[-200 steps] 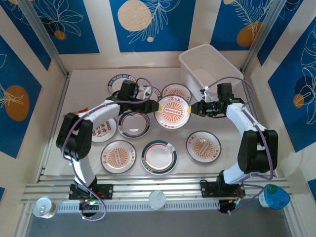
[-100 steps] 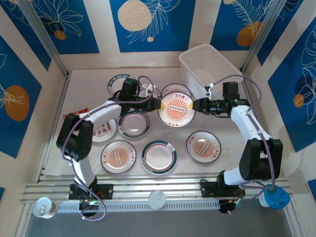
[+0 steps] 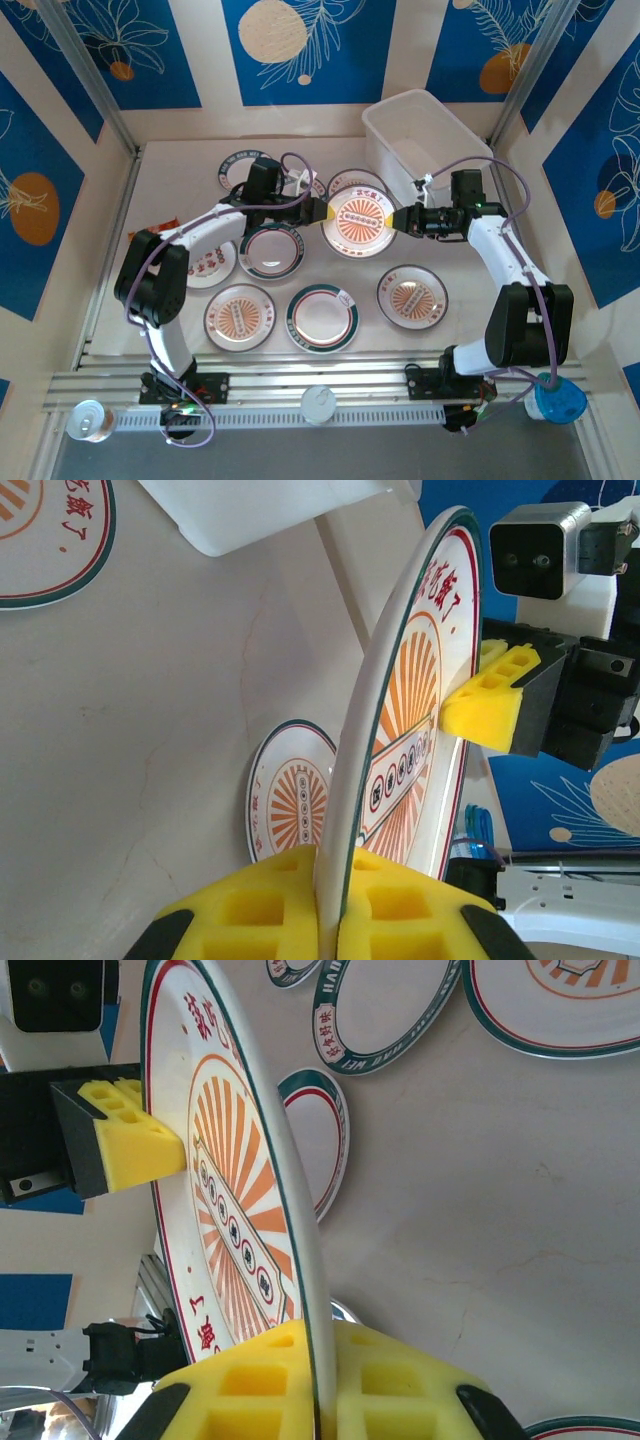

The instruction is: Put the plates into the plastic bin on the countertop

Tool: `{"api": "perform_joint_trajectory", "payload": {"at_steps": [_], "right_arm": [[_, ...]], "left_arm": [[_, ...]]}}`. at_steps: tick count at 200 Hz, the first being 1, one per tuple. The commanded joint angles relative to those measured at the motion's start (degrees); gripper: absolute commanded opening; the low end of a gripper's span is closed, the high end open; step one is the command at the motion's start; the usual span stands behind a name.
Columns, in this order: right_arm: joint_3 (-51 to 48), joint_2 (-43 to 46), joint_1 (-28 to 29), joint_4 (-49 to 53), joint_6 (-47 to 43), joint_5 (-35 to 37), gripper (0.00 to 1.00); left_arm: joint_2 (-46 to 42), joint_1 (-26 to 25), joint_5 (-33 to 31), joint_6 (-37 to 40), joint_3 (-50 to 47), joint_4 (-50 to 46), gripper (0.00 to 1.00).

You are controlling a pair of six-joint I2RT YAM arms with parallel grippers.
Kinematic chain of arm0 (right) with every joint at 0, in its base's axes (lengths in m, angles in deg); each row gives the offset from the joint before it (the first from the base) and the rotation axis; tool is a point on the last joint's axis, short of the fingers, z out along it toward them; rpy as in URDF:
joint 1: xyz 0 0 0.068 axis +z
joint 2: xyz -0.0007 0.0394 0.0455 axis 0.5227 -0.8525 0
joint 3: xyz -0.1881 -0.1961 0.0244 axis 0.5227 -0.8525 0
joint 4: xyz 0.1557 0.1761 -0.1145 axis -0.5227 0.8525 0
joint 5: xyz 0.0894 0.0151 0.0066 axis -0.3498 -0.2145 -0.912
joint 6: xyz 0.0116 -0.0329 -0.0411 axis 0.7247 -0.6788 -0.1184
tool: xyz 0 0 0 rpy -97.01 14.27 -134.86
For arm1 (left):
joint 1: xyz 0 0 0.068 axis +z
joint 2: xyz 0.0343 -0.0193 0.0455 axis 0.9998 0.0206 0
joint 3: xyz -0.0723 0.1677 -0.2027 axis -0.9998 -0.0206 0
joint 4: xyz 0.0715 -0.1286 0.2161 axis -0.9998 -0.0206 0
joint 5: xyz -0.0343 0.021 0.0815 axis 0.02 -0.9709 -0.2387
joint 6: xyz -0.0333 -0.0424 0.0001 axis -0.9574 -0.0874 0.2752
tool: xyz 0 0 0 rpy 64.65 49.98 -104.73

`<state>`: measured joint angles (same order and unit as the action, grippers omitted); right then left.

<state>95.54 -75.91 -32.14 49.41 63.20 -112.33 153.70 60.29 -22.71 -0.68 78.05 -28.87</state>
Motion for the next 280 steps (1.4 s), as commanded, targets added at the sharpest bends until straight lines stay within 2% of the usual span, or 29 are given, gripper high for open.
{"api": "perform_joint_trajectory", "payload": {"at_steps": [1,7,24,34,45,54,61,72,112,140,171,214,230,253,280], "right_arm": [[-0.6,1.6,0.8,1.2,-0.5,-1.1,0.05],[-0.7,1.9,0.7,0.8,0.0,-0.8,0.04],[-1.2,3.4,-0.4,-0.8,2.6,0.1,0.00],[-1.3,4.3,-1.7,-1.9,4.7,-0.3,0.00],[-1.2,5.1,-3.1,-2.8,7.1,0.0,0.00],[-0.4,5.6,-4.0,-2.9,8.6,0.0,0.00],[0.3,6.0,-4.4,-2.8,9.4,0.4,0.00],[1.7,6.5,-4.8,-3.1,10.7,1.1,0.00],[6.6,6.0,-9.0,-10.5,21.8,6.2,0.00],[13.9,0.6,-10.2,-12.7,28.0,14.7,0.00],[21.9,-7.9,-10.5,-15.8,34.3,20.5,0.00],[33.5,-21.2,-9.7,-15.3,40.2,28.4,0.00],[35.3,-23.3,-7.9,-17.1,39.6,34.0,0.00],[39.7,-26.3,-5.7,-15.0,39.4,37.9,0.00],[38.1,-27.5,-3.6,-17.8,42.0,41.7,0.00]], "left_arm": [[-1.8,-1.3,2.1,-0.5,3.8,1.0,0.00],[-2.0,-1.3,1.8,-0.1,3.8,0.2,0.01],[-2.8,-1.3,-0.2,2.8,4.6,-4.0,0.14],[-3.6,-1.3,-2.0,5.2,5.5,-7.5,0.36],[-4.6,-1.2,-4.2,8.1,6.5,-11.1,0.50],[-5.6,-1.0,-6.7,10.1,7.5,-14.0,0.66],[-6.6,-0.8,-8.6,11.4,8.1,-15.7,0.82],[-8.3,-0.1,-11.4,13.2,8.8,-17.2,1.00],[-15.3,3.9,-17.9,15.6,7.9,-17.6,1.00],[-17.0,5.6,-17.7,17.5,6.7,-20.3,1.00],[-17.6,5.8,-17.2,18.2,2.7,-21.2,1.00],[-17.6,6.0,-16.1,17.9,-2.1,-20.3,1.00],[-17.8,6.2,-16.3,18.1,-3.0,-20.3,1.00],[-17.9,6.5,-16.9,18.3,-4.0,-20.4,1.00],[-17.6,6.6,-17.2,18.6,-4.5,-20.4,1.00]]}}
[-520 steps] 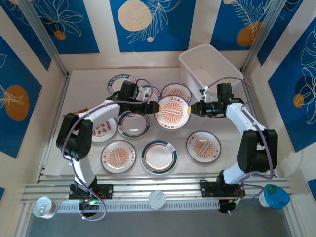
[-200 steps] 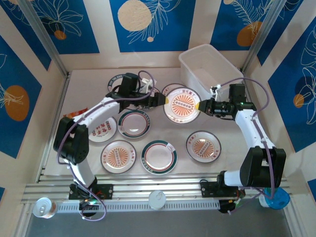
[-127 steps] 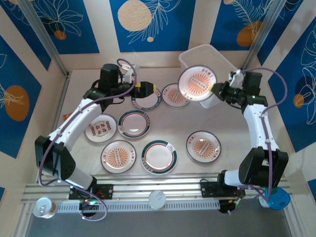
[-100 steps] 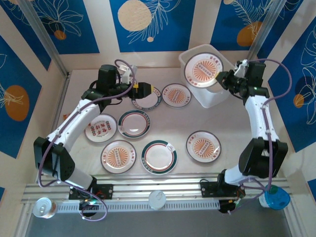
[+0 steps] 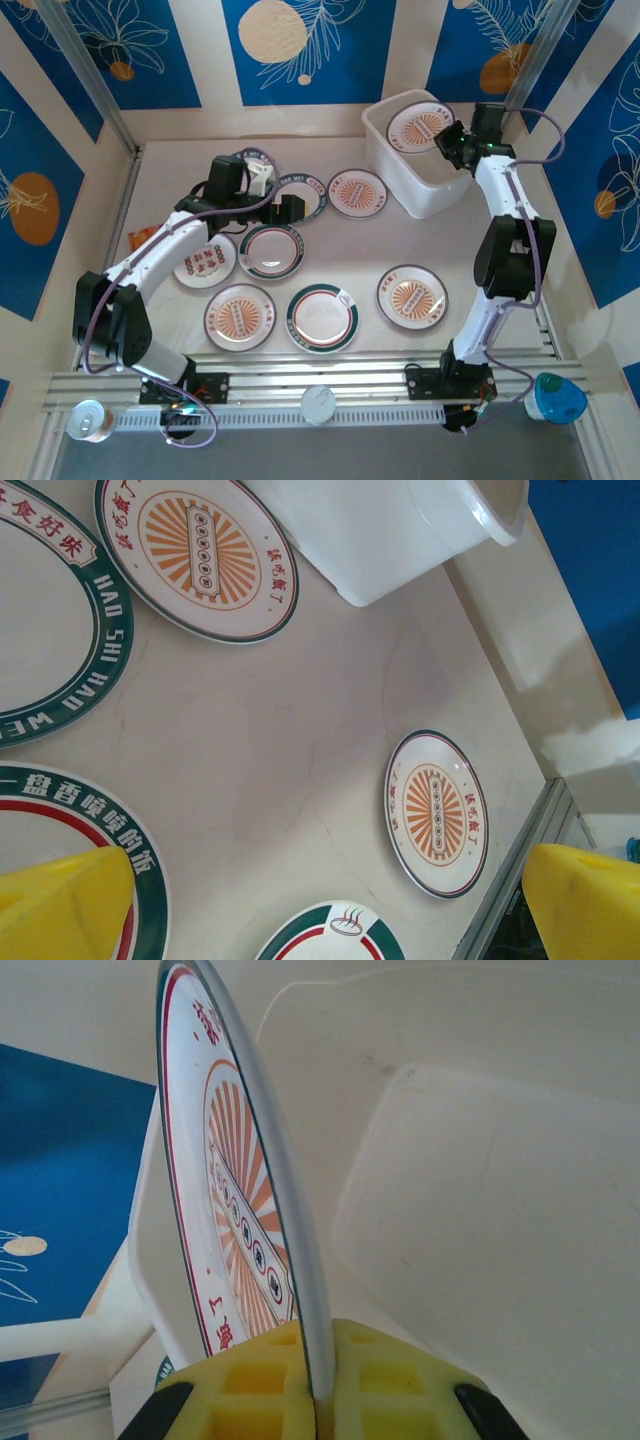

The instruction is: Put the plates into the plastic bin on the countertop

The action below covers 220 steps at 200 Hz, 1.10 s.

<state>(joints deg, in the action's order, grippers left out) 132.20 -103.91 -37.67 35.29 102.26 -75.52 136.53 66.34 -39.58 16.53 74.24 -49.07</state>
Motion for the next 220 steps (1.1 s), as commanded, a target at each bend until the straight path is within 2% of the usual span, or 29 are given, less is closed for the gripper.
{"api": "perform_joint_trajectory", "payload": {"at_steps": [1,34,86,220], "right_arm": [[1.4,0.4,2.0,-3.8,3.1,5.1,0.00],[2.0,-2.3,4.2,-6.8,4.2,9.7,0.00],[6.3,-8.1,6.9,-5.4,6.0,14.6,0.00],[20.9,-22.1,8.1,7.1,10.9,18.0,0.00]], "left_arm": [[-0.4,0.6,-0.3,1.4,-0.7,-0.2,1.00],[0.3,0.7,-0.5,2.0,-0.9,-0.5,1.00],[1.7,1.0,-0.3,3.3,-0.6,-2.1,1.00],[4.5,1.3,1.1,3.4,0.2,-3.4,1.00]]}}
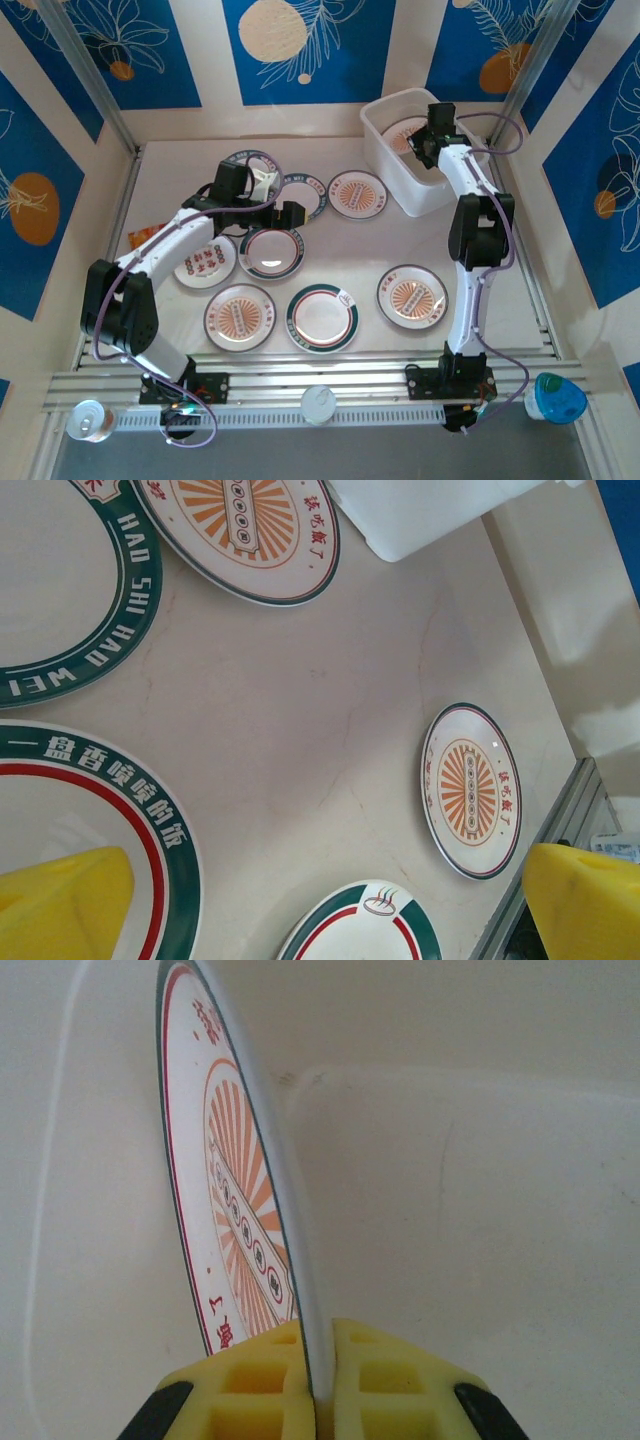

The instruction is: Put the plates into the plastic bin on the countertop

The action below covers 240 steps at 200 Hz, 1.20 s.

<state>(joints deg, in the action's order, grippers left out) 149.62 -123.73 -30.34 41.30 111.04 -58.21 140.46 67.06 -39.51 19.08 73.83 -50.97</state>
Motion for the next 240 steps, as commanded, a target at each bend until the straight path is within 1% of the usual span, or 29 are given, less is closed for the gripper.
{"api": "perform_joint_trajectory", "payload": {"at_steps": [1,16,30,46,58,68,85,103,116,139,158,164,178,186,213,228,240], "right_arm": [[3.6,-2.3,0.8,1.2,2.1,0.7,0.00],[4.8,-3.5,0.7,1.9,2.0,0.4,0.00],[6.5,-4.8,0.8,3.1,1.9,0.0,0.02],[8.6,-6.0,0.8,4.6,1.2,-0.3,0.08],[9.5,-6.2,0.7,5.6,0.5,0.0,0.17],[9.9,-5.9,0.5,6.5,-0.2,0.6,0.28],[9.1,-4.2,0.4,7.0,-1.6,2.2,0.39],[7.3,-1.8,0.3,6.5,-4.0,3.8,0.53],[6.5,-0.3,0.2,6.6,-6.4,4.2,0.60],[3.3,3.4,0.4,5.9,-11.5,5.3,0.68],[-1.6,7.5,0.7,3.8,-14.5,7.2,0.71],[-3.9,9.1,0.9,2.7,-14.7,8.5,0.75],[-10.7,13.2,1.4,-3.1,-16.2,8.9,0.77],[-13.1,14.9,1.7,-4.8,-16.7,9.6,0.78],[-15.1,17.7,3.6,-6.4,-21.6,11.4,0.79],[-15.7,19.2,5.6,-8.3,-25.8,14.8,0.79],[-17.3,20.6,7.7,-12.0,-29.7,17.7,0.79]], "left_arm": [[0.6,0.6,1.0,0.8,0.6,-1.6,1.00],[0.6,0.6,1.0,0.6,0.6,-1.7,1.00],[0.3,0.5,0.8,0.5,0.6,-2.0,1.00],[-0.2,0.5,0.5,0.5,0.3,-2.2,1.00],[-0.5,0.6,0.3,0.5,0.1,-2.3,1.00],[-0.8,0.6,0.1,0.5,-0.1,-2.6,1.00],[-1.1,0.5,0.0,0.4,-0.4,-2.5,1.00],[-1.1,0.6,0.2,-0.1,-0.4,-2.2,1.00],[-1.3,0.6,0.4,-0.5,-0.4,-1.9,1.00],[-1.7,0.5,0.6,-0.8,-0.3,-1.6,1.00],[-2.2,0.5,0.8,-0.8,-0.2,-1.6,1.00],[-2.3,0.5,0.9,-1.0,-0.2,-1.6,1.00],[-2.7,0.5,1.1,-1.6,-0.1,-1.0,1.00],[-3.0,0.5,1.1,-1.9,-0.1,-0.7,1.00],[-3.3,0.3,1.6,-2.6,-0.2,0.2,1.00],[-3.4,0.2,1.8,-2.7,-0.2,0.2,1.00],[-3.5,0.1,1.9,-2.6,-0.2,0.1,1.00]]}}
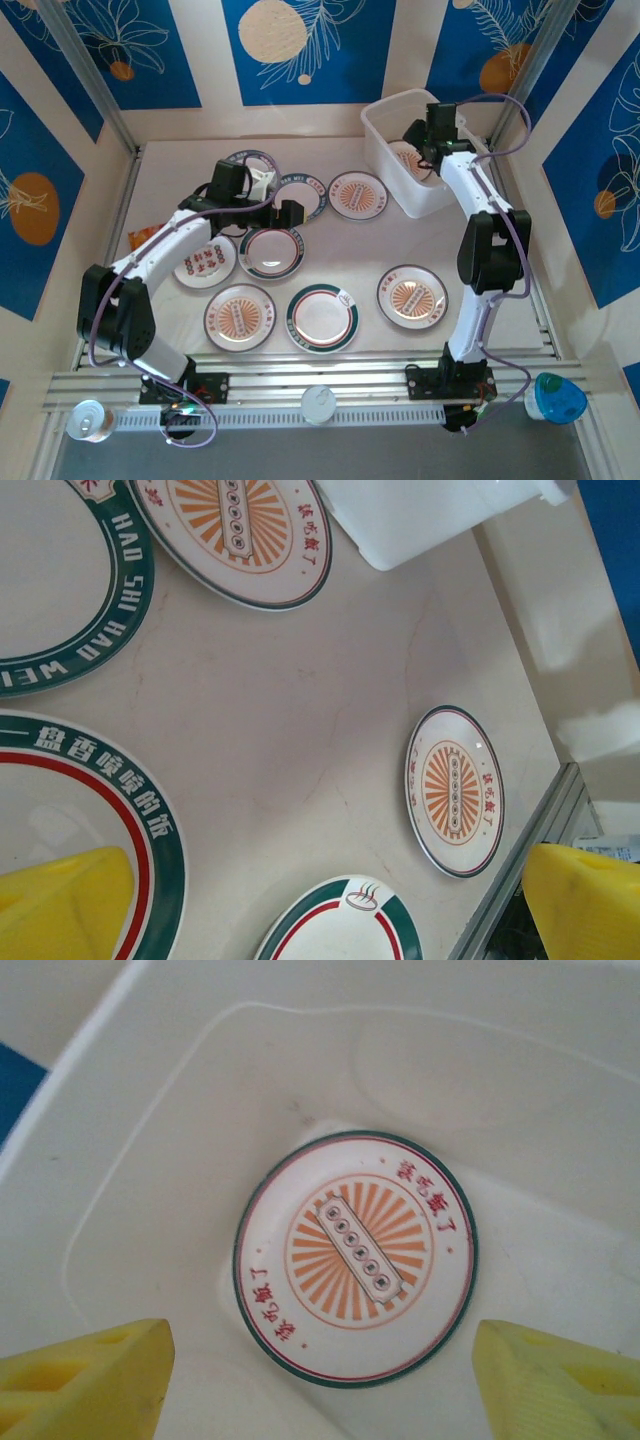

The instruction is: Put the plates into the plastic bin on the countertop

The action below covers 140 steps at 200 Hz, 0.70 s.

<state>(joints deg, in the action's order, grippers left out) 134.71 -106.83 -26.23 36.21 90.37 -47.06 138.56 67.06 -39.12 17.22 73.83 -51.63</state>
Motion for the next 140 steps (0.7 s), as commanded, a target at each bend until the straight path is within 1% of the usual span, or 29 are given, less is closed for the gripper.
{"api": "perform_joint_trajectory", "payload": {"at_steps": [1,12,24,52,95,112,140], "right_arm": [[-2.5,3.8,3.8,-7.4,-9.4,6.7,0.79],[-3.2,4.4,5.5,-10.2,-12.4,7.4,0.79],[-1.0,3.3,6.5,-9.2,-14.2,6.4,0.79],[9.0,-2.9,8.4,0.4,-16.5,4.5,0.79],[21.1,-11.1,8.9,13.1,-18.5,2.9,0.80],[22.1,-12.2,8.7,14.9,-20.2,1.5,0.79],[21.0,-12.2,7.9,15.4,-21.6,-3.8,0.77]], "left_arm": [[-1.6,0.1,1.5,-0.8,-0.2,0.7,1.00],[-1.6,0.1,1.6,-0.8,-0.2,0.8,1.00],[-1.6,0.0,1.7,-0.8,-0.1,0.8,1.00],[-1.5,0.0,1.7,-0.6,0.0,0.4,1.00],[-2.3,0.0,1.1,0.6,-0.3,-1.4,1.00],[-2.5,0.0,0.9,0.6,-0.6,-1.4,1.00],[-2.4,-0.1,1.0,0.4,-0.7,-1.2,1.00]]}}
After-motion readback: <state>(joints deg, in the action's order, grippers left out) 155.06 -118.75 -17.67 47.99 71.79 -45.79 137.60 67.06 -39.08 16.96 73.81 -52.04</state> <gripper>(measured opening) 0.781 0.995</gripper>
